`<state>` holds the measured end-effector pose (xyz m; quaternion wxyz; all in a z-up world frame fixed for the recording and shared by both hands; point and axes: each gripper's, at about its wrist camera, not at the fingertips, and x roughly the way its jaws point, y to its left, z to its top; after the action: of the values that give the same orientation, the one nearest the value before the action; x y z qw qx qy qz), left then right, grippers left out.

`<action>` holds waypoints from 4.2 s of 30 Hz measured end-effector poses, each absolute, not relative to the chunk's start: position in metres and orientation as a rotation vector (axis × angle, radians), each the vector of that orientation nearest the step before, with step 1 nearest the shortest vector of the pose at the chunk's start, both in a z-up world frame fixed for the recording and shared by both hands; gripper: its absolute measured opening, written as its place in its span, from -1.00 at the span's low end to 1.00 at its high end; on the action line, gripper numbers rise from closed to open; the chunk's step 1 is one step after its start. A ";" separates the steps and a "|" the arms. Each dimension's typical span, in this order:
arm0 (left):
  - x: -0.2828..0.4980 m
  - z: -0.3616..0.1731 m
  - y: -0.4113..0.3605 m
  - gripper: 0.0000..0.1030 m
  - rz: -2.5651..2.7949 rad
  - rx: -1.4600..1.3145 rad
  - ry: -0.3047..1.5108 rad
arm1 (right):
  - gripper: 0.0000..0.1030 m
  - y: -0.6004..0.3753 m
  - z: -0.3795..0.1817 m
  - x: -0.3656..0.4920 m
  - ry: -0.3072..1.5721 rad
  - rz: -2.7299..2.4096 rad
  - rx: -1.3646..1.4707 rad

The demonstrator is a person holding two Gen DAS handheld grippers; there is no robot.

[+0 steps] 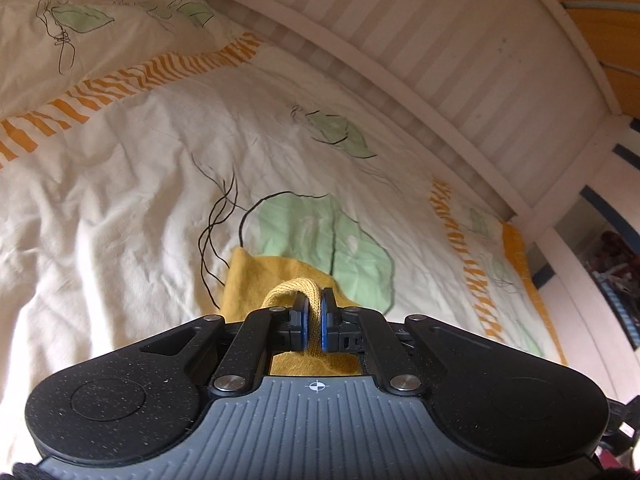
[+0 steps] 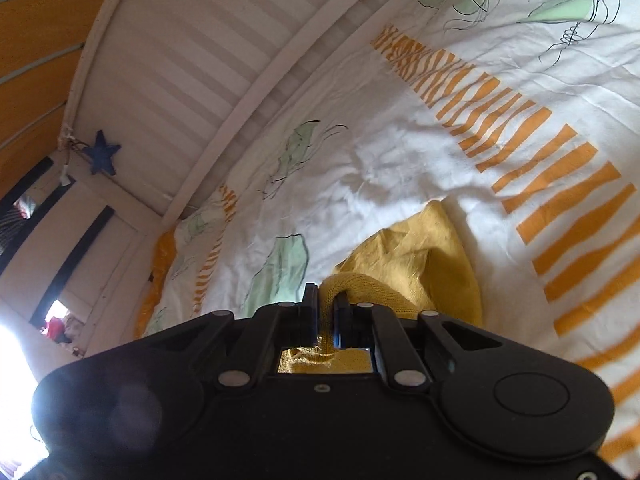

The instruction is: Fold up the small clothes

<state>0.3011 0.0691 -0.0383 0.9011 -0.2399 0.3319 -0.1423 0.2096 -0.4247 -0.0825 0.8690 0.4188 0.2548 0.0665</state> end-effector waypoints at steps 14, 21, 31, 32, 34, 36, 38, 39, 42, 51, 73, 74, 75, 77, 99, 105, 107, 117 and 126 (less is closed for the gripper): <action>0.363 -0.075 0.058 -0.24 -0.164 -0.464 0.689 | -0.29 -0.429 -0.127 0.278 0.593 0.014 0.826; 0.354 -0.046 0.052 -0.11 -0.171 -0.329 0.647 | 0.64 -0.429 -0.110 0.270 0.517 -0.054 0.735; 0.293 -0.062 0.001 0.02 -0.340 -0.010 0.729 | 0.65 -0.383 -0.088 0.246 0.590 0.017 0.465; 0.290 -0.068 -0.002 0.02 -0.348 0.013 0.741 | 0.65 -0.376 -0.089 0.246 0.605 0.026 0.432; 0.288 -0.078 -0.008 0.02 -0.360 0.048 0.762 | 0.65 -0.360 -0.091 0.245 0.635 0.043 0.360; 0.290 -0.087 -0.010 0.02 -0.358 0.067 0.786 | 0.65 -0.348 -0.092 0.248 0.653 0.061 0.298; 0.296 -0.093 -0.010 0.02 -0.347 0.068 0.801 | 0.65 -0.334 -0.094 0.252 0.672 0.079 0.222; 0.302 -0.096 -0.011 0.02 -0.341 0.070 0.810 | 0.65 -0.329 -0.095 0.256 0.680 0.083 0.187; 0.319 -0.103 -0.012 0.02 -0.319 0.079 0.841 | 0.65 -0.314 -0.102 0.269 0.717 0.088 0.086; 0.368 -0.109 -0.010 0.07 -0.293 0.072 0.857 | 0.78 -0.301 -0.122 0.320 0.773 0.061 -0.020; 0.430 -0.119 -0.003 0.29 -0.156 -0.120 0.882 | 1.00 -0.320 -0.148 0.339 0.628 -0.053 0.143; 0.429 -0.118 -0.004 0.29 -0.153 -0.112 0.882 | 1.00 -0.320 -0.149 0.339 0.625 -0.054 0.142; 0.427 -0.117 -0.005 0.29 -0.148 -0.107 0.882 | 1.00 -0.320 -0.149 0.339 0.624 -0.053 0.145; 0.423 -0.111 -0.006 0.29 -0.135 -0.105 0.886 | 1.00 -0.322 -0.150 0.339 0.622 -0.049 0.153; 0.361 -0.109 -0.027 0.46 -0.083 0.025 0.996 | 1.00 -0.321 -0.151 0.340 0.617 -0.052 0.146; 0.357 -0.111 -0.029 0.52 -0.082 0.026 0.974 | 1.00 -0.321 -0.151 0.340 0.617 -0.051 0.148; 0.357 -0.112 -0.029 0.54 -0.080 0.022 0.973 | 1.00 -0.321 -0.151 0.340 0.617 -0.051 0.148; 0.362 -0.114 -0.028 0.67 -0.090 0.021 0.976 | 1.00 -0.322 -0.151 0.341 0.618 -0.051 0.149; 0.339 -0.079 -0.009 0.53 -0.051 0.005 0.969 | 0.99 -0.321 -0.126 0.339 0.708 -0.070 0.145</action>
<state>0.3388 -0.0087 -0.0786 0.8847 0.0022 0.4656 -0.0244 0.3393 -0.3212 -0.1259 0.9348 0.0709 0.3465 -0.0340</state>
